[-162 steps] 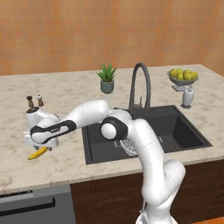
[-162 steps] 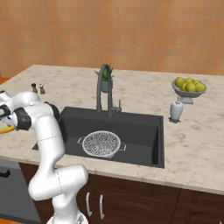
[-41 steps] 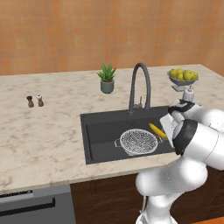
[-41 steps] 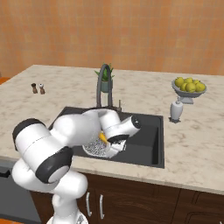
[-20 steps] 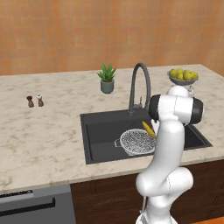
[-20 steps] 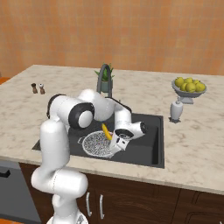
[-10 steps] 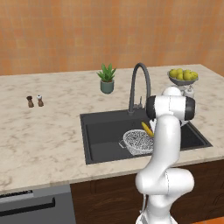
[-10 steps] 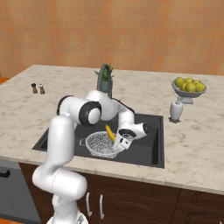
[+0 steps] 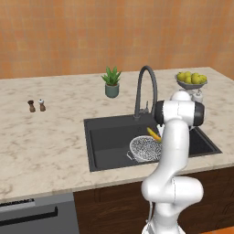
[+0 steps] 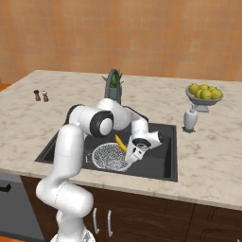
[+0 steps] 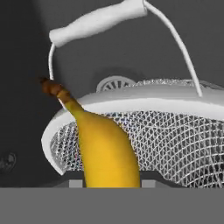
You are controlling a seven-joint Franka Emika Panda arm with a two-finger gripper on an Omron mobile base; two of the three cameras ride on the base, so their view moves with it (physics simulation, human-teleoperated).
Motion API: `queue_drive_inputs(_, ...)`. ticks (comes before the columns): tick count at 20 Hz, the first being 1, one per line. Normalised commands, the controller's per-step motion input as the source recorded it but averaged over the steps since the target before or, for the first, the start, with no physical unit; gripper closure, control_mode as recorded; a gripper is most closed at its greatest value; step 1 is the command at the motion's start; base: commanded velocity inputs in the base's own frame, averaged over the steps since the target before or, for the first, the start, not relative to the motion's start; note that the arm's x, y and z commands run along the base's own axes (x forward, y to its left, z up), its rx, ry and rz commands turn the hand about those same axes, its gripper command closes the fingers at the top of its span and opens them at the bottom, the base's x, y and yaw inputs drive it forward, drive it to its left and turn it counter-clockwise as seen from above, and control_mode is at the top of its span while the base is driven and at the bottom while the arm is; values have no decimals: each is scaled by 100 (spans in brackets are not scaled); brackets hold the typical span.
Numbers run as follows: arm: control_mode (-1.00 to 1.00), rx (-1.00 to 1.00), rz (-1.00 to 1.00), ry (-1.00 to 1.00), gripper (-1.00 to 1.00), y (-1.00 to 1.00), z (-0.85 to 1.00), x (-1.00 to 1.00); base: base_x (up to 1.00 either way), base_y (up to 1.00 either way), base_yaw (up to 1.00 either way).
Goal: Put the colander in the sink, put the banana in the colander, and turn on the sink faucet and pour water over the colander.
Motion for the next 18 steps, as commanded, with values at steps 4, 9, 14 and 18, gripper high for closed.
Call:
queue_drive_inputs(4, -100, 4, 0, -16, -100, 0, 0, -19, 0, 0, 0)
queue_drive_inputs(9, -100, 6, 0, -19, -100, 0, 1, -21, 0, 0, 0)
queue_drive_inputs(14, -100, 15, 0, -24, -100, 0, 45, -21, 0, 0, 0)
queue_drive_inputs(18, -100, 14, 0, -20, -100, 0, 69, -16, 0, 0, 0)
